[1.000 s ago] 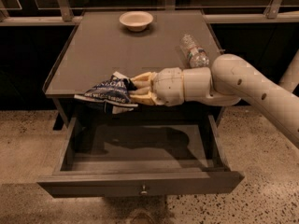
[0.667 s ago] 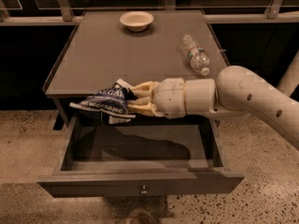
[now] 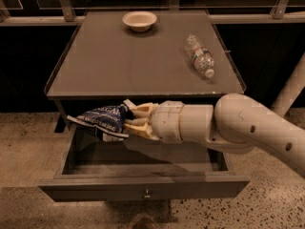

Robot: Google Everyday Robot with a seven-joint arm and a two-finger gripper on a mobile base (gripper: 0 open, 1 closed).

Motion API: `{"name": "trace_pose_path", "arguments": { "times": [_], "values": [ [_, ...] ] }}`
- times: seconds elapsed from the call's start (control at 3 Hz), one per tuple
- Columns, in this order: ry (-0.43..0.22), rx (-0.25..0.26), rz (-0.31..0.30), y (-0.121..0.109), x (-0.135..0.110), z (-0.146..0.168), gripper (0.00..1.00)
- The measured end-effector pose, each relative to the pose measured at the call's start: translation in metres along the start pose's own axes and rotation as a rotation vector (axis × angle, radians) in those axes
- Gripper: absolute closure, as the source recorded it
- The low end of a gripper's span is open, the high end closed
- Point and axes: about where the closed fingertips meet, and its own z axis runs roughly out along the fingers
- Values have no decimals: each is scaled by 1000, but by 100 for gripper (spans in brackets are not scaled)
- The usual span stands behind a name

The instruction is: Place blue chip bag into top drawer

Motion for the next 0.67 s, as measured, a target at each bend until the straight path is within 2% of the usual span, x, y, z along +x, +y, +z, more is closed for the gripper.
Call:
{"name": "trace_pose_path", "arguments": {
  "times": [0.67],
  "values": [
    [-37,31,132,7,56,18,100]
  ]
}}
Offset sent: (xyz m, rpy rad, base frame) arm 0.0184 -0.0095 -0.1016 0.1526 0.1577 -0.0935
